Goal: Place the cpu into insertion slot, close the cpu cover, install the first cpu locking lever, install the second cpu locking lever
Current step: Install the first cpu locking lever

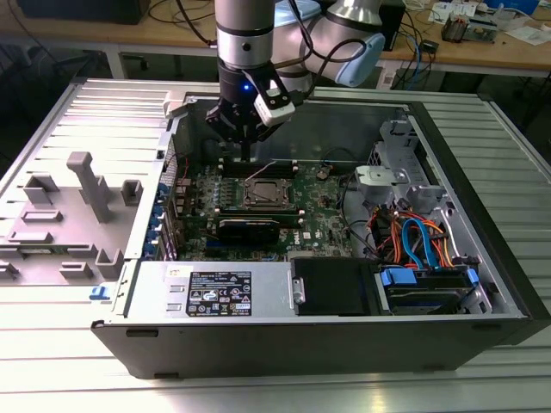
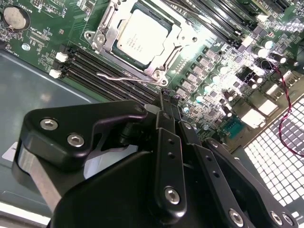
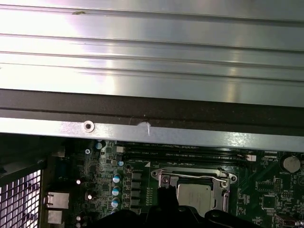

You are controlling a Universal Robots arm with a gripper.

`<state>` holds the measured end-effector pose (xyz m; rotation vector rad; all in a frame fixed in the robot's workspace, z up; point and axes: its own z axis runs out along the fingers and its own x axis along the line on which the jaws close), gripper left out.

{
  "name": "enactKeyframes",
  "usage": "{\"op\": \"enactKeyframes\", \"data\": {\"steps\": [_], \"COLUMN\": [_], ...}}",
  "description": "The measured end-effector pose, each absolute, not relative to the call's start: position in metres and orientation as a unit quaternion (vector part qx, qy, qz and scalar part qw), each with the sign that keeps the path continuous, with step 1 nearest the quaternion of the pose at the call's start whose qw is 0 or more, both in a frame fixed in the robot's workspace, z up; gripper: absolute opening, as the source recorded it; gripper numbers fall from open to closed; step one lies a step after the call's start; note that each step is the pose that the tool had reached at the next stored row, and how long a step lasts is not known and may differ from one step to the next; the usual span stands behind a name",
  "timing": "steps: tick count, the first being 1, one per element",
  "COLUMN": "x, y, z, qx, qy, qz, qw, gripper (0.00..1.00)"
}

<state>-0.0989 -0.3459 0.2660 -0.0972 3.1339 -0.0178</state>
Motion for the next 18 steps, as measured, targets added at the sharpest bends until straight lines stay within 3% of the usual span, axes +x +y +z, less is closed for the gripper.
{"op": "enactKeyframes", "data": {"steps": [18], "x": [-0.0984], "y": [-0.3472], "z": [0.2634], "qx": [-0.033], "qy": [0.999], "qz": [-0.006], "qw": [0.003], "gripper": [0.11]}}
